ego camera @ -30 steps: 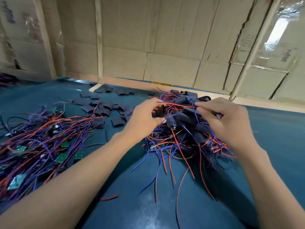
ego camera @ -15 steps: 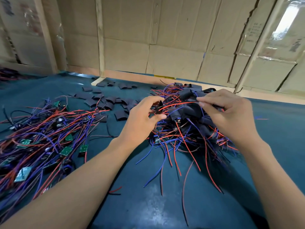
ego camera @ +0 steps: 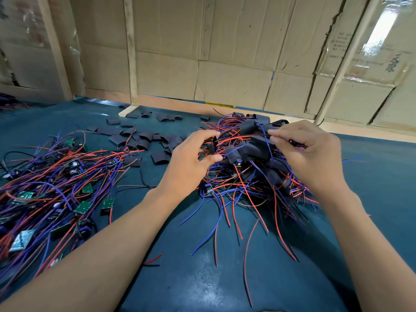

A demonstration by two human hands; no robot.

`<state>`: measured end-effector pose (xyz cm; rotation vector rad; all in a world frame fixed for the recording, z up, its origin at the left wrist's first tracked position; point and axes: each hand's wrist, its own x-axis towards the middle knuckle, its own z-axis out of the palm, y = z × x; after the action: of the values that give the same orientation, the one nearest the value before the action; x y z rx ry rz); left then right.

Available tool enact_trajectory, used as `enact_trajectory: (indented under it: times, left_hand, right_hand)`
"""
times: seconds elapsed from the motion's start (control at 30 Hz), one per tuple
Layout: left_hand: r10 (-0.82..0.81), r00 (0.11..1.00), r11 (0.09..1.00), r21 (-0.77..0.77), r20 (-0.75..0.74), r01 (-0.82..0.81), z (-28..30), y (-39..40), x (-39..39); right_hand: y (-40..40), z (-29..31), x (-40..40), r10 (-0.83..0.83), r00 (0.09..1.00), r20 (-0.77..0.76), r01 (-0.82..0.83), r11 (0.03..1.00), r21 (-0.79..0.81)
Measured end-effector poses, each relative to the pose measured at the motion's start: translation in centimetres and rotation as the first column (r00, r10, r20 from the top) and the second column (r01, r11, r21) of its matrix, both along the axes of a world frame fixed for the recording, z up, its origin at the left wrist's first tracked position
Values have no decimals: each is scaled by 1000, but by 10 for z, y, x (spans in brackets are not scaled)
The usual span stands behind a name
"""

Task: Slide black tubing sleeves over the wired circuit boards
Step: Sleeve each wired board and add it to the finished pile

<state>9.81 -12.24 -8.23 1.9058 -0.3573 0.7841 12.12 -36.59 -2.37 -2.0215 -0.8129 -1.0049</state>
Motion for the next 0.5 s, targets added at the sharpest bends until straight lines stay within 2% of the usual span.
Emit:
enact_trajectory:
  times: [0.1,0.2,0.37,0.5]
  left_hand:
    - [45,999,997,57,20,-46,0,0,0]
    - [124,986,972,186,110,-143,1,1,-1]
    - [298,909,863,324,291,-387,3,5,-1]
    - [330,861,784,396,388,-479,4,3,-4]
  right_hand:
    - [0,-1,0,28,1000,4,-28,1000,-3]
    - [3,-1,-2,52,998,19,-52,998,-33]
    - [7,-1,-4,17,992,125,-3,994,-112]
    - [11,0,-8,19,989,145,2,989,-148]
